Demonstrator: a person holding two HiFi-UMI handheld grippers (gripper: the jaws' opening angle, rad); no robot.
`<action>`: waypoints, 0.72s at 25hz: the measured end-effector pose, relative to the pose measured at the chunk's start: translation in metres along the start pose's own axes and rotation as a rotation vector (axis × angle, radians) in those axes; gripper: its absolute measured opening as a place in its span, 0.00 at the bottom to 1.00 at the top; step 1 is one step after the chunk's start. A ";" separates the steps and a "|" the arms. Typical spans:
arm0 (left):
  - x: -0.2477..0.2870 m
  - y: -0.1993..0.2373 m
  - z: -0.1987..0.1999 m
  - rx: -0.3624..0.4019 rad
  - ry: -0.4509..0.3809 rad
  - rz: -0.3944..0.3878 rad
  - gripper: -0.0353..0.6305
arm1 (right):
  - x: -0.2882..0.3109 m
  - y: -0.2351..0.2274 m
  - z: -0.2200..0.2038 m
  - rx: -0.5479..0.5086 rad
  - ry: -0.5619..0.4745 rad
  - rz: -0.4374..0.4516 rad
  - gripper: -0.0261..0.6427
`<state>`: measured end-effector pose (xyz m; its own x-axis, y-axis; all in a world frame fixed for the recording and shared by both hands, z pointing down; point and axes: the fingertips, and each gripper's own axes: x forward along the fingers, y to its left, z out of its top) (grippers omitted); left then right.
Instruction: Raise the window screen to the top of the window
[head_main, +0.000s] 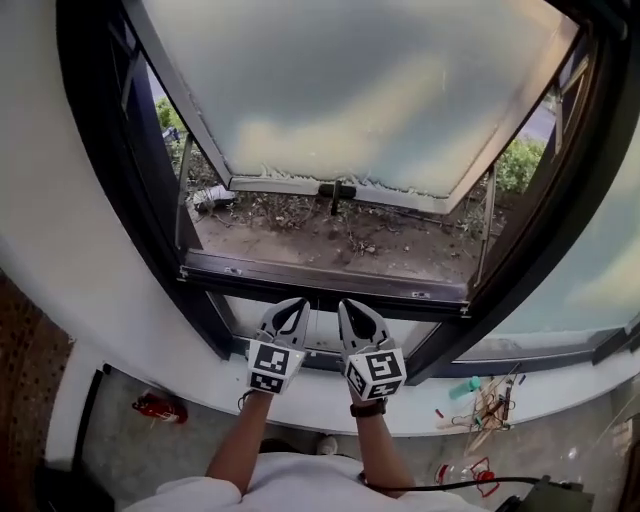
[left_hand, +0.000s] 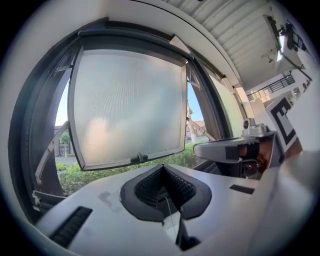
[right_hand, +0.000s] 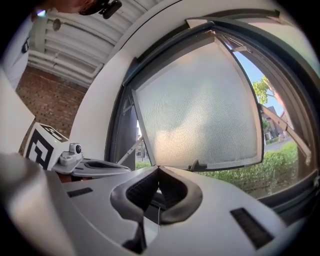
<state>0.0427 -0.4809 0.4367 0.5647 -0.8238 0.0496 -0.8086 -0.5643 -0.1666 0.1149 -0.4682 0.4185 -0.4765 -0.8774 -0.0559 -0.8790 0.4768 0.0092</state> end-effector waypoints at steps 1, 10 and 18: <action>0.003 0.005 -0.005 0.016 0.017 0.011 0.05 | 0.002 -0.001 -0.002 0.009 -0.002 0.008 0.04; 0.035 0.032 -0.020 0.234 0.158 -0.092 0.05 | 0.028 0.000 -0.027 0.012 0.089 0.039 0.04; 0.045 0.031 -0.062 0.526 0.274 -0.230 0.05 | 0.035 0.014 -0.071 0.039 0.151 -0.007 0.04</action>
<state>0.0332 -0.5389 0.4953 0.5955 -0.7077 0.3801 -0.4425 -0.6839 -0.5800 0.0845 -0.4964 0.4877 -0.4706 -0.8772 0.0948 -0.8822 0.4700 -0.0300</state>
